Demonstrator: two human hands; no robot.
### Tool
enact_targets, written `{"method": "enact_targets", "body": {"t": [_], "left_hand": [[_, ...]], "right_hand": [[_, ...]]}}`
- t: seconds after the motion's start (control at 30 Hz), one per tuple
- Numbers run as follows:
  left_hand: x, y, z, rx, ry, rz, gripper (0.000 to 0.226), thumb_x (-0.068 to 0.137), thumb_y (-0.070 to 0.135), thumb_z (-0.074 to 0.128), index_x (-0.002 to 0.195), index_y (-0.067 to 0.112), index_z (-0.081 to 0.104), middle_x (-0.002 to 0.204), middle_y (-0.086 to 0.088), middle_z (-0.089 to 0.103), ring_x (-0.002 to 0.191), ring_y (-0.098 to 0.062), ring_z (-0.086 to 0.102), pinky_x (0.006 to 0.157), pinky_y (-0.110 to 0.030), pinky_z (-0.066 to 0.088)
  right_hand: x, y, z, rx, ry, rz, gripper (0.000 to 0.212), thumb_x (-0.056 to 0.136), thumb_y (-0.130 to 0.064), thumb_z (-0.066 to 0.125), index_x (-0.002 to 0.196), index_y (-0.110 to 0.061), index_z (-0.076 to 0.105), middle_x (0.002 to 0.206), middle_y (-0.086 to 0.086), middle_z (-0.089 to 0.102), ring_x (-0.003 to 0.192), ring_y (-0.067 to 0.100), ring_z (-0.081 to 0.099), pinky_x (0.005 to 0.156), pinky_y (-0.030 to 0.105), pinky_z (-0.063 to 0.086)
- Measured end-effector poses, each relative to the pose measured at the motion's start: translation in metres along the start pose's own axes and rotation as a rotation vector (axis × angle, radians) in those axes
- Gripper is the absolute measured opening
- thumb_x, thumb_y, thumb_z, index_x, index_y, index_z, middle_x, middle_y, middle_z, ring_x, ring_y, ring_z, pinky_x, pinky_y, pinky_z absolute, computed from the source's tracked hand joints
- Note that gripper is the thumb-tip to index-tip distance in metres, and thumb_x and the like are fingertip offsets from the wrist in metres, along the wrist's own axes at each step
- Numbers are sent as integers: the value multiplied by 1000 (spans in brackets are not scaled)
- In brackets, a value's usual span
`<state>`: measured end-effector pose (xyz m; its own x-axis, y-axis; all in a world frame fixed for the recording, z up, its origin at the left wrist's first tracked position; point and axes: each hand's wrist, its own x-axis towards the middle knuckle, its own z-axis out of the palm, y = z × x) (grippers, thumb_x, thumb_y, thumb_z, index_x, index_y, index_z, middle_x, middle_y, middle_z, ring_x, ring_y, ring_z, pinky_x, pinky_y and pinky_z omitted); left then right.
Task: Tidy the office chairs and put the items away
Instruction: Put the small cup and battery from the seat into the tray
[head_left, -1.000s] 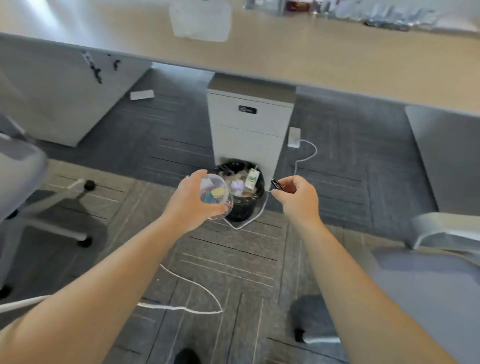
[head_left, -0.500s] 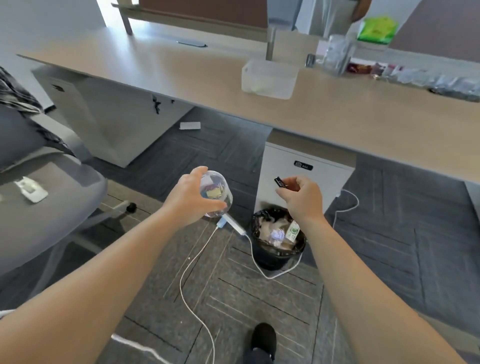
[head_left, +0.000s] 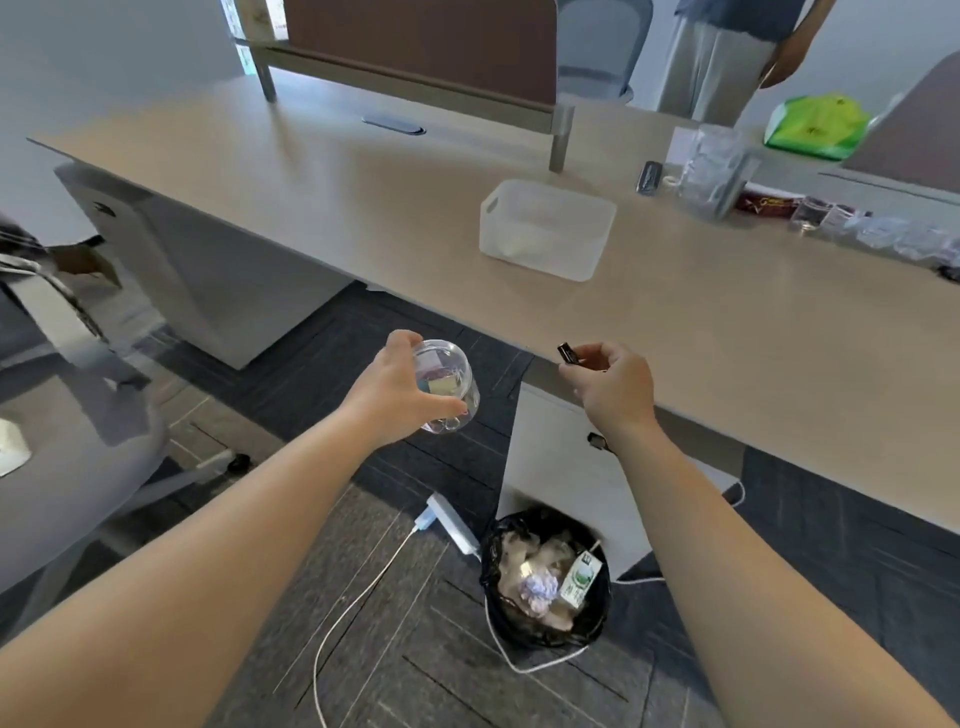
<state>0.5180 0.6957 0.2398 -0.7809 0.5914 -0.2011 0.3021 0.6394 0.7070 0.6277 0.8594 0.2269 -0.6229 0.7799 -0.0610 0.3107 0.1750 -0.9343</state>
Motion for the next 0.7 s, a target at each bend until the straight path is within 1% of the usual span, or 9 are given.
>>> {"method": "enact_targets", "body": {"t": [0.07, 0.13, 0.17, 0.23, 0.33, 0.4, 0.5, 0.57, 0.7], "left_hand": [[22, 5, 2, 11, -17, 9, 80, 71, 26, 74, 134, 15, 25, 139, -8, 40, 110, -21, 45, 85, -28, 35], [45, 9, 0, 20, -27, 24, 80, 71, 25, 74, 134, 15, 27, 137, -8, 41, 103, -17, 42, 85, -28, 35], [57, 11, -1, 21, -32, 33, 79, 71, 24, 74, 134, 14, 27, 137, -9, 42, 103, -17, 41, 85, -28, 35], [82, 15, -6, 14, -38, 49, 80, 71, 24, 75, 135, 14, 28, 136, -9, 43, 109, -20, 44, 88, -29, 36], [126, 22, -16, 10, -53, 90, 81, 70, 24, 76, 135, 15, 28, 138, -9, 43, 119, -25, 45, 91, -31, 37], [147, 26, -23, 3, -64, 122, 80, 70, 24, 75, 135, 15, 28, 137, -9, 43, 119, -25, 44, 88, -30, 35], [195, 33, -40, 30, -87, 186, 79, 71, 26, 74, 136, 14, 29, 139, -9, 39, 118, -23, 43, 89, -29, 35], [224, 39, -48, 38, -97, 223, 77, 73, 27, 73, 136, 14, 30, 139, -9, 38, 113, -20, 42, 84, -26, 32], [272, 54, -52, -12, -121, 257, 76, 75, 26, 71, 137, 15, 30, 142, -7, 34, 121, -24, 41, 82, -25, 31]], "right_hand": [[21, 2, 3, -13, 10, 13, 14, 81, -6, 61, 95, -5, 63, 66, -8, 51, 62, 12, 47, 65, 28, 42], [41, 4, 6, -27, 11, 26, 13, 81, -5, 61, 94, -5, 64, 65, -8, 51, 62, 14, 47, 61, 25, 40], [51, 3, 8, -35, 11, 32, 12, 81, -4, 60, 93, -6, 63, 65, -8, 50, 62, 14, 47, 60, 23, 39], [71, -1, 11, -41, 23, 51, 14, 82, -3, 60, 95, -5, 62, 66, -8, 50, 65, 16, 49, 66, 27, 41], [108, -9, 20, -27, 83, 58, 11, 82, -3, 60, 93, -7, 61, 67, -8, 50, 78, 22, 52, 74, 32, 42], [126, -15, 25, -24, 123, 58, 10, 83, -3, 59, 92, -7, 61, 68, -8, 50, 76, 21, 51, 70, 30, 42], [163, -26, 39, -39, 209, 72, 17, 83, -4, 59, 100, -1, 62, 67, -9, 49, 65, 13, 47, 55, 19, 36], [182, -32, 45, -37, 266, 82, 18, 83, -5, 59, 100, -1, 62, 71, -4, 52, 65, 12, 46, 54, 15, 34], [217, -34, 46, -21, 354, 110, 18, 83, -7, 59, 99, 0, 63, 74, -1, 55, 61, 9, 47, 54, 16, 34]]}}
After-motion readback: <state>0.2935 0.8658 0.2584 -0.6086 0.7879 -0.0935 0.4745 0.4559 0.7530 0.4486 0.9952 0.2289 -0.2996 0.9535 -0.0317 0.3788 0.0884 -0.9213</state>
